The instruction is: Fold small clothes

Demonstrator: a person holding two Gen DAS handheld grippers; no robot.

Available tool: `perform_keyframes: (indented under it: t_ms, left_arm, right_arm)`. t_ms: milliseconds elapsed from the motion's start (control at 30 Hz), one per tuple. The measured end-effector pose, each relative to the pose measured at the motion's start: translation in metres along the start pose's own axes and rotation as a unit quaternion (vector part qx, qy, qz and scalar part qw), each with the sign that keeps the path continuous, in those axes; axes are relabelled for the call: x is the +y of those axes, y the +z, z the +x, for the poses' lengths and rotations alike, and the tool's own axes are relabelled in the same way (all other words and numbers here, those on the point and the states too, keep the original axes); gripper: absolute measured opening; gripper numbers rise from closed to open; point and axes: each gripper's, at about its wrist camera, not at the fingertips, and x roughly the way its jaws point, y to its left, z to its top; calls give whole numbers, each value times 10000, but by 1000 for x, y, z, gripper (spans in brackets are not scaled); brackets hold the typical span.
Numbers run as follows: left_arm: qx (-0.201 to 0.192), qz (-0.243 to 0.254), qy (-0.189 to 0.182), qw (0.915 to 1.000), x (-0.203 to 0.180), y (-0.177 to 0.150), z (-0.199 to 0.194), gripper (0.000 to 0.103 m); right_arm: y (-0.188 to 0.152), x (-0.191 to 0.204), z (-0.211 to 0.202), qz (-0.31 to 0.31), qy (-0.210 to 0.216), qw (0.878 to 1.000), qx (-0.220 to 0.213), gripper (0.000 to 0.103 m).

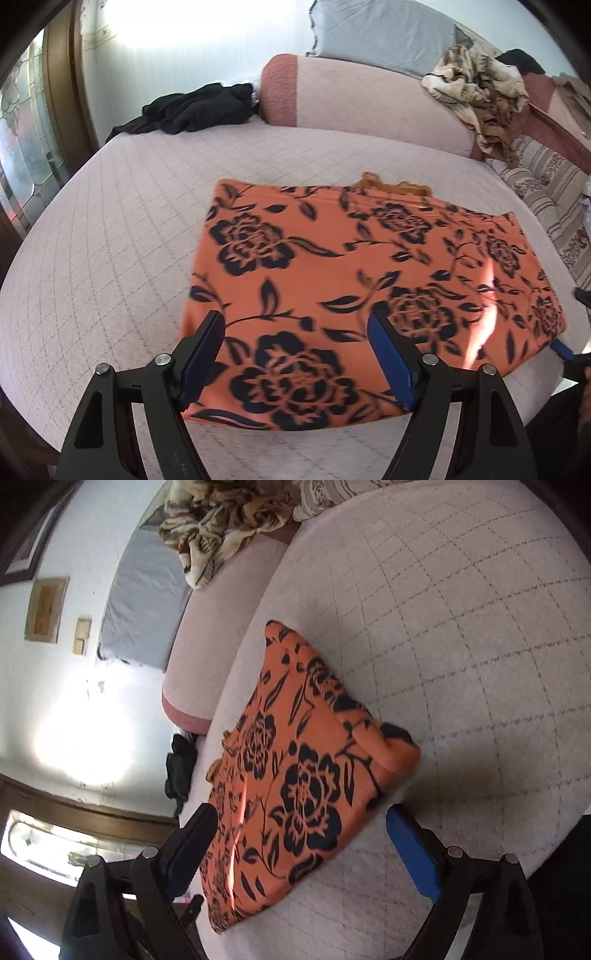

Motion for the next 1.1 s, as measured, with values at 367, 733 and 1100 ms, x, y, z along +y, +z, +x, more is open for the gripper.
perform_keyframes:
  t_ms: [367,733,1100]
  left_arm:
    - [117,477,-183,9986,-58,10,4,80]
    - [732,662,-112,9951,-77,14,47,82]
    - [800,655,-32,9946,-78,11,63,84]
  right_arm:
    - [11,45,20,-1008,-505,9935,-162,8]
    - [44,37,-15,-1169,-925,9881,-368,81]
    - [141,83,154,-2377,-917,9556,1481,79]
